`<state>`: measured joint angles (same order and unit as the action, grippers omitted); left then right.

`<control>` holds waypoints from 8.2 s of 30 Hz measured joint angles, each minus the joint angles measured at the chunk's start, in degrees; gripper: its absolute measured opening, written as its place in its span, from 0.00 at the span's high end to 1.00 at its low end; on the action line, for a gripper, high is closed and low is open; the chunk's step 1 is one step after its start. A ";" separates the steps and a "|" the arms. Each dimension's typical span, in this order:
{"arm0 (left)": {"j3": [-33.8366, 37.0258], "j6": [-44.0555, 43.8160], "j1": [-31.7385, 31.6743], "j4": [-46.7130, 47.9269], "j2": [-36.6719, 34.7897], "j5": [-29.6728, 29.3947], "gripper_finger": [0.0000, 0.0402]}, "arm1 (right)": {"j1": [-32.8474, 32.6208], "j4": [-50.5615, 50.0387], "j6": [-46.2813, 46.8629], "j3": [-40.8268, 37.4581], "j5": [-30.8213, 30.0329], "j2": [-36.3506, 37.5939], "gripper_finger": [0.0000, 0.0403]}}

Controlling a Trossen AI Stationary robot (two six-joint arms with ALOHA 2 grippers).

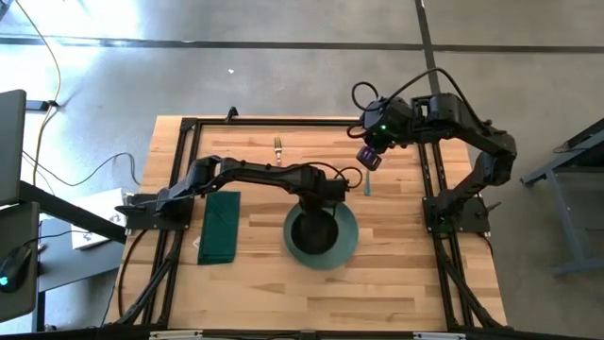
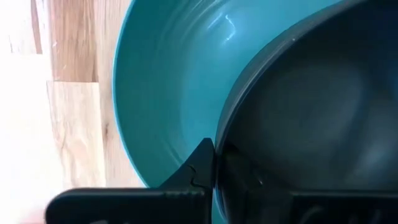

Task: Set table place
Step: Put the black bowl on top of the blue plate, then put the red fork to the right of the blue plate

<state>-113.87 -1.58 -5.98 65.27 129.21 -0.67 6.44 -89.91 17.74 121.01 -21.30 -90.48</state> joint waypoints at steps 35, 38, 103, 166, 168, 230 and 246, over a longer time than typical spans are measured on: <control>-13.91 -18.99 -0.48 14.84 -3.96 -22.86 0.56 | 0.00 -0.09 -1.62 0.00 -0.02 0.01 0.83; -13.75 -22.60 -1.57 22.53 -3.91 -23.59 0.53 | 0.00 -0.10 -2.94 0.00 -0.02 0.02 0.83; 44.28 -64.86 -18.88 -28.75 -22.74 -14.12 0.46 | 41.81 21.08 -32.68 0.00 8.60 -8.96 0.84; 44.09 -60.08 -25.20 -33.28 -15.39 -11.41 0.91 | 43.83 23.65 -41.83 0.00 18.32 -8.87 0.84; 44.09 -59.41 -25.20 -33.16 -15.39 -11.36 0.94 | 43.83 23.65 -41.84 0.00 18.33 -8.87 0.84; 35.73 -55.74 -24.00 -32.78 -12.67 -10.84 0.46 | 43.82 22.42 -42.91 0.00 18.66 -8.87 0.84; 35.72 -54.22 -24.03 -31.70 -10.86 -9.94 0.73 | 43.82 21.87 -43.28 0.00 18.78 -8.90 0.84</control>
<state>-78.14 -55.80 -30.00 33.58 118.34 -10.61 50.26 -68.04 -25.54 121.01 -2.52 -99.37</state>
